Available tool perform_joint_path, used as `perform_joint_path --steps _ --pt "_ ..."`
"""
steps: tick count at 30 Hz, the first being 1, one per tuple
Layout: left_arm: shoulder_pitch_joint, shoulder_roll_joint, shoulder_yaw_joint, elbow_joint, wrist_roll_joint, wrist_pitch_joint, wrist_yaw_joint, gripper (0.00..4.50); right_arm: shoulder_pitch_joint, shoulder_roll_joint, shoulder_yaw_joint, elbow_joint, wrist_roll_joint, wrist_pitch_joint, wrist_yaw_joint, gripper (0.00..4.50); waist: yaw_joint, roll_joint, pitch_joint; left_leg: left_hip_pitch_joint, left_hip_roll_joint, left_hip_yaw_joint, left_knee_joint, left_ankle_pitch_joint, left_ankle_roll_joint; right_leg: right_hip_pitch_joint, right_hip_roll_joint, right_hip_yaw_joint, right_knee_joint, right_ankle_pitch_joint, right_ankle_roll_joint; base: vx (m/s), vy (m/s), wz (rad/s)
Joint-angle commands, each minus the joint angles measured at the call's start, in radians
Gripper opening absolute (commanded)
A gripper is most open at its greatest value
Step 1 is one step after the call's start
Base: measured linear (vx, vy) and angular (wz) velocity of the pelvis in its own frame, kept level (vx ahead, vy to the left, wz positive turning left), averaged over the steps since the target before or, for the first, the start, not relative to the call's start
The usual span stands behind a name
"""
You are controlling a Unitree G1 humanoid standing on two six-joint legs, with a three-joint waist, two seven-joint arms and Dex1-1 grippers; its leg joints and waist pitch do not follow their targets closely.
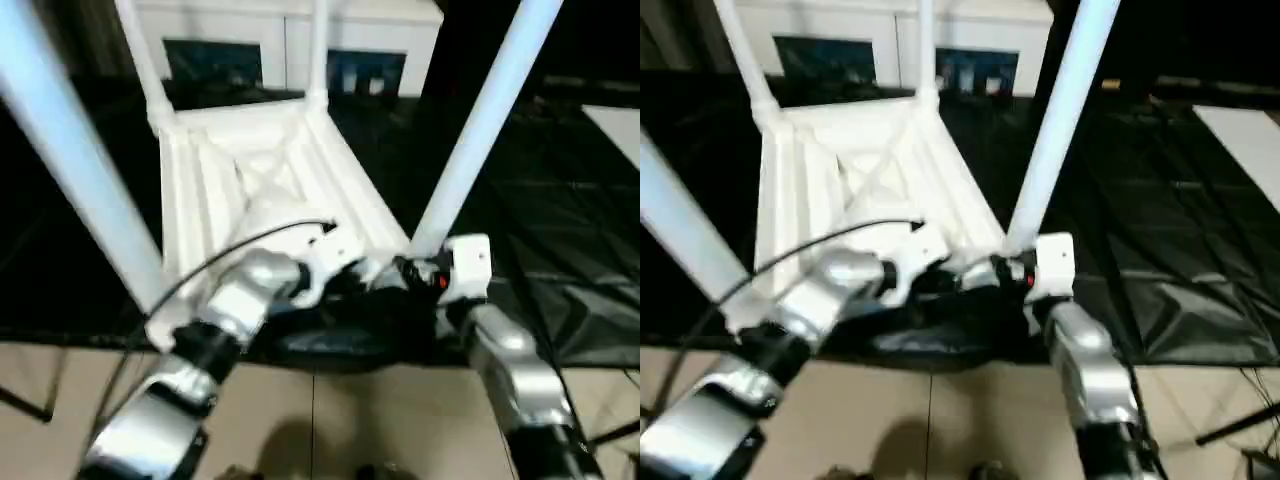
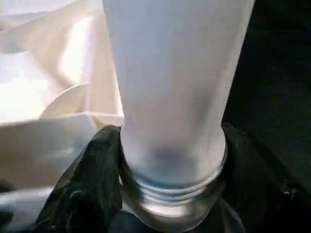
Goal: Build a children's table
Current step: Rotate leg to tighten
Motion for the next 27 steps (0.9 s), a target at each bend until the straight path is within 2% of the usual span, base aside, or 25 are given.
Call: perform_joint_path --steps 1,2,4,6,8,9,10,12,13,14,15,16,17,18,19,20,22,24,26,27 --pt "-0.040 -0.050 0.082 0.061 -0.007 -0.008 0.223 0.00 -0.007 0.066 0.045 0.060 -0.015 -0.024 -0.041 2.70 -0.006 -0.010 -0.060 0.025 0.045 -0.036 -0.087 -0.301 -0.002 0.033 -0.054 0.023 -0.094 -0.448 -0.140 0.000 0.000 0.00" --pt "-0.050 -0.063 0.094 0.084 -0.009 -0.025 0.255 0.00 -0.022 0.081 0.044 0.083 -0.022 -0.037 -0.062 2.70 -0.006 -0.006 -0.061 0.024 0.046 -0.035 -0.089 -0.287 0.008 0.035 -0.054 0.024 -0.092 -0.407 -0.151 0.000 0.000 0.00" --pt "-0.065 -0.084 0.108 0.127 -0.006 -0.070 0.312 0.00 -0.052 0.103 0.053 0.133 -0.046 -0.064 -0.097 2.70 -0.005 -0.006 -0.064 0.027 0.046 -0.031 -0.088 -0.268 0.024 0.037 -0.052 0.023 -0.089 -0.341 -0.174 0.000 0.000 0.00" --pt "-0.072 -0.095 0.115 0.150 -0.003 -0.105 0.340 0.00 -0.064 0.116 0.058 0.155 -0.057 -0.092 -0.100 2.70 -0.008 -0.007 -0.063 0.024 0.045 -0.030 -0.089 -0.264 0.036 0.041 -0.053 0.022 -0.089 -0.321 -0.186 0.000 0.000 0.00" --pt "-0.070 -0.094 0.113 0.150 0.000 -0.122 0.335 0.00 -0.059 0.121 0.055 0.146 -0.049 -0.112 -0.084 2.70 -0.004 -0.008 -0.065 0.028 0.045 -0.028 -0.086 -0.255 0.054 0.042 -0.055 0.024 -0.088 -0.306 -0.190 0.000 0.000 0.00" --pt "-0.068 -0.091 0.108 0.146 0.003 -0.130 0.318 0.00 -0.057 0.122 0.048 0.139 -0.049 -0.122 -0.086 2.70 -0.005 -0.009 -0.066 0.022 0.045 -0.029 -0.087 -0.238 0.066 0.047 -0.056 0.023 -0.084 -0.291 -0.192 0.000 0.000 0.00" --pt "-0.063 -0.085 0.102 0.134 0.004 -0.134 0.292 0.00 -0.052 0.117 0.044 0.125 -0.051 -0.126 -0.087 3.05 -0.005 -0.008 -0.066 0.022 0.046 -0.029 -0.087 -0.232 0.071 0.047 -0.056 0.023 -0.084 -0.288 -0.192 0.000 0.000 0.00" --pt "-0.056 -0.078 0.094 0.119 0.005 -0.144 0.261 0.00 -0.041 0.109 0.038 0.093 -0.045 -0.131 -0.076 3.40 -0.002 -0.008 -0.065 0.024 0.047 -0.027 -0.087 -0.228 0.083 0.045 -0.057 0.023 -0.086 -0.294 -0.192 0.000 0.000 0.00" --pt "-0.051 -0.074 0.089 0.109 0.004 -0.150 0.241 0.00 -0.036 0.105 0.036 0.079 -0.043 -0.134 -0.071 3.42 -0.002 -0.007 -0.065 0.021 0.046 -0.028 -0.088 -0.232 0.086 0.046 -0.058 0.023 -0.086 -0.299 -0.189 0.000 0.000 0.00" --pt "-0.024 -0.043 0.066 0.058 0.010 -0.150 0.180 0.00 -0.007 0.080 0.028 0.003 -0.042 -0.120 -0.066 3.49 -0.008 -0.009 -0.065 0.004 0.046 -0.036 -0.093 -0.225 0.086 0.059 -0.061 0.020 -0.081 -0.303 -0.177 0.000 0.000 0.00" --pt "-0.020 -0.038 0.063 0.052 0.011 -0.151 0.171 0.00 -0.003 0.075 0.027 -0.007 -0.043 -0.119 -0.067 3.61 -0.019 -0.007 -0.066 -0.006 0.049 -0.043 -0.099 -0.207 0.082 0.064 -0.061 0.015 -0.075 -0.298 -0.171 -0.007 -0.005 -0.18" --pt "-0.006 -0.021 0.052 0.027 0.014 -0.148 0.141 0.00 0.013 0.058 0.023 -0.047 -0.043 -0.106 -0.068 3.73 -0.021 -0.006 -0.065 -0.004 0.049 -0.043 -0.100 -0.216 0.079 0.061 -0.059 0.013 -0.078 -0.312 -0.169 -0.007 -0.005 -0.18" --pt "0.008 -0.005 0.043 0.010 0.016 -0.156 0.114 0.00 0.030 0.038 0.021 -0.079 -0.052 -0.103 -0.064 3.86 -0.022 -0.007 -0.067 0.011 0.050 -0.038 -0.093 -0.231 0.075 0.051 -0.059 0.017 -0.083 -0.310 -0.178 0.000 0.000 0.00" --pt "0.010 -0.003 0.042 0.006 0.017 -0.157 0.110 0.00 0.033 0.035 0.021 -0.085 -0.055 -0.103 -0.063 3.86 -0.019 -0.007 -0.067 0.019 0.052 -0.033 -0.090 -0.230 0.080 0.045 -0.057 0.021 -0.082 -0.279 -0.194 0.000 0.000 0.00" --pt "0.023 0.008 0.038 -0.016 0.017 -0.155 0.086 0.00 0.049 0.015 0.025 -0.114 -0.063 -0.097 -0.051 3.91 -0.019 -0.008 -0.065 0.019 0.050 -0.031 -0.090 -0.228 0.082 0.043 -0.055 0.022 -0.083 -0.271 -0.198 0.000 0.000 0.00" --pt "0.042 0.027 0.029 -0.054 0.015 -0.151 0.047 0.00 0.076 -0.011 0.028 -0.158 -0.060 -0.076 -0.024 3.91 -0.016 -0.009 -0.065 0.014 0.049 -0.030 -0.090 -0.216 0.088 0.048 -0.055 0.021 -0.080 -0.264 -0.198 0.000 0.000 0.00" --pt "0.071 0.055 0.016 -0.114 0.008 -0.139 -0.010 0.00 0.121 -0.048 0.028 -0.227 -0.052 -0.041 0.020 3.91 -0.007 -0.011 -0.064 0.012 0.052 -0.031 -0.089 -0.189 0.103 0.052 -0.058 0.023 -0.077 -0.248 -0.190 0.000 0.000 0.00" --pt "0.088 0.075 0.009 -0.151 -0.001 -0.127 -0.044 0.00 0.149 -0.077 0.032 -0.267 -0.052 -0.019 0.054 3.91 -0.005 -0.005 -0.065 0.016 0.053 -0.028 -0.088 -0.184 0.106 0.045 -0.056 0.024 -0.076 -0.238 -0.205 0.000 0.000 0.00" --pt "0.124 0.135 -0.014 -0.237 -0.030 -0.096 -0.140 0.00 0.206 -0.148 0.034 -0.342 -0.007 0.035 0.156 3.91 -0.003 -0.004 -0.065 0.013 0.055 -0.030 -0.089 -0.174 0.103 0.051 -0.056 0.024 -0.071 -0.217 -0.213 0.000 0.000 0.00" --pt "0.138 0.161 -0.028 -0.270 -0.048 -0.100 -0.198 0.00 0.224 -0.181 0.041 -0.363 0.030 0.061 0.222 3.91 -0.001 -0.003 -0.066 0.016 0.058 -0.031 -0.088 -0.157 0.112 0.052 -0.054 0.023 -0.065 -0.171 -0.223 0.000 0.000 0.00"
